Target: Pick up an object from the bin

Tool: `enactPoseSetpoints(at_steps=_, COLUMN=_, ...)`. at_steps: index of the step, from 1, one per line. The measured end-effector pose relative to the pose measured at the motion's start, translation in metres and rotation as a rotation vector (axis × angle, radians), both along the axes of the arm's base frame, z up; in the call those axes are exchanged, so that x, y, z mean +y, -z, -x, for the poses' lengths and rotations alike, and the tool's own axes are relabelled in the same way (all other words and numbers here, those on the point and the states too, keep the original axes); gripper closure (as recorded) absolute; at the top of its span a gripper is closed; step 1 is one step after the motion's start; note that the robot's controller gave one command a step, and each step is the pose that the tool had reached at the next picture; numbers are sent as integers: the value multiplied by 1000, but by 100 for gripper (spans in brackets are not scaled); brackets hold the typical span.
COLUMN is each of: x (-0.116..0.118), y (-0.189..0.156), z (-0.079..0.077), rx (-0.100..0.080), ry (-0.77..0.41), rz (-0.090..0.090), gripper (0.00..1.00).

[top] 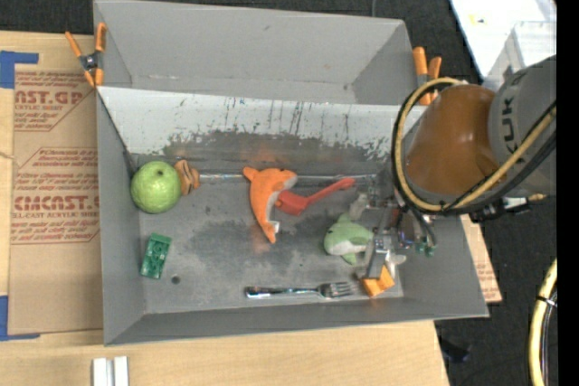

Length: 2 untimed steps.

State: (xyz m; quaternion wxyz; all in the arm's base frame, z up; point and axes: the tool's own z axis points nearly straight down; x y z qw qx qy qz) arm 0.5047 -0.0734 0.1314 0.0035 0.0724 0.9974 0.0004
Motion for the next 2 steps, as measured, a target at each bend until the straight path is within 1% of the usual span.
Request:
enactPoseSetpoints(at_steps=1, x=5, y=54, z=-27, rx=-8, ry=353, rz=-3, gripper=0)
enactPoseSetpoints(at_steps=2, x=-4, y=62, z=-35, rx=-4, ry=355, rz=-3, gripper=100)
